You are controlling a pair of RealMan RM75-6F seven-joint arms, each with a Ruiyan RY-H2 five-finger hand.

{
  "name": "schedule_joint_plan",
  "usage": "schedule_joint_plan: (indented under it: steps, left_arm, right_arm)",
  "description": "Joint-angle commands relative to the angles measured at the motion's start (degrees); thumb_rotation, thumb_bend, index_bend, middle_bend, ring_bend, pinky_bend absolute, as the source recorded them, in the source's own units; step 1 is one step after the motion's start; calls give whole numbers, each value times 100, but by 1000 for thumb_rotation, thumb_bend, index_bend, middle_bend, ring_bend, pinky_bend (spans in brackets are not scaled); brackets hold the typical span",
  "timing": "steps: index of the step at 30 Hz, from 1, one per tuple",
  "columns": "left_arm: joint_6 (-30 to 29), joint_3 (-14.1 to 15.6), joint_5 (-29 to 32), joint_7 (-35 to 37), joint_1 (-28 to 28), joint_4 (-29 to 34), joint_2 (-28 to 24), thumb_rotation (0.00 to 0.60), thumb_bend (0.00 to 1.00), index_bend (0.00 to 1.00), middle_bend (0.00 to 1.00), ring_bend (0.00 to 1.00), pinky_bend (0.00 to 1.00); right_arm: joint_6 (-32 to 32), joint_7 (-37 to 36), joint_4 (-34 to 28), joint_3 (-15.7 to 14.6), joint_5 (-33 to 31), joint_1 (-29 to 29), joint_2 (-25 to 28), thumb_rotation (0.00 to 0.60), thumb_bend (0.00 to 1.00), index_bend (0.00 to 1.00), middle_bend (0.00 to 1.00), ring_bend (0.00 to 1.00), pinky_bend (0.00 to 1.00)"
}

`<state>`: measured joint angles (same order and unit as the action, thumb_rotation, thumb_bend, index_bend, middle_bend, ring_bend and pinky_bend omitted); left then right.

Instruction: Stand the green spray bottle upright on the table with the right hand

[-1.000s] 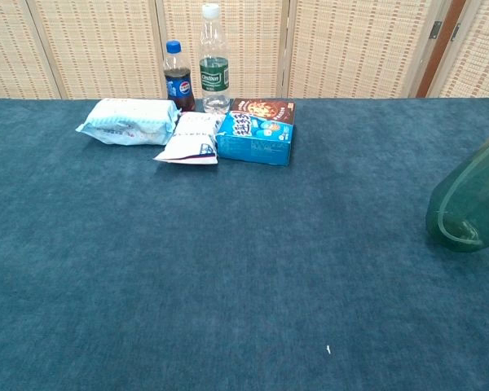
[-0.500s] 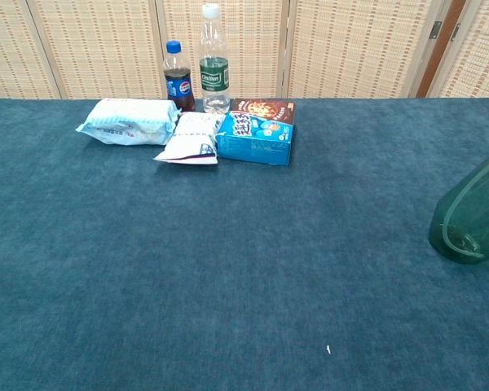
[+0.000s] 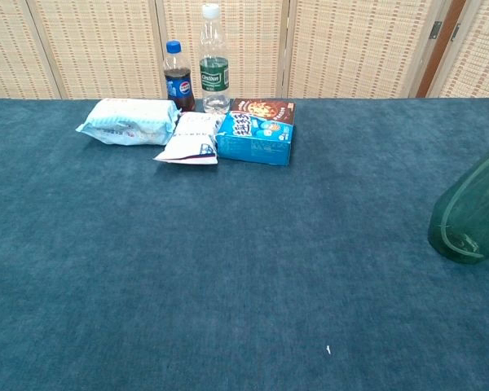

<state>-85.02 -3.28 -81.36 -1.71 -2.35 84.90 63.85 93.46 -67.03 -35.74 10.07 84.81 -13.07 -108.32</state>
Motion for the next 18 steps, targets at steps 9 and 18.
schedule_joint_plan:
  steps: [9, 18]
  left_arm:
    - [-21, -3, -38, -139, -20, 157, -69, 600, 460, 133, 11, 0, 0]
    - [-56, 7, -40, -219, 0, 241, -94, 600, 460, 133, 11, 0, 0]
  right_arm:
    - [83, 66, -66, -24, 46, 32, 6, 600, 296, 378, 456, 415, 502]
    - [164, 36, -97, -34, 83, 51, 19, 600, 228, 378, 440, 408, 484]
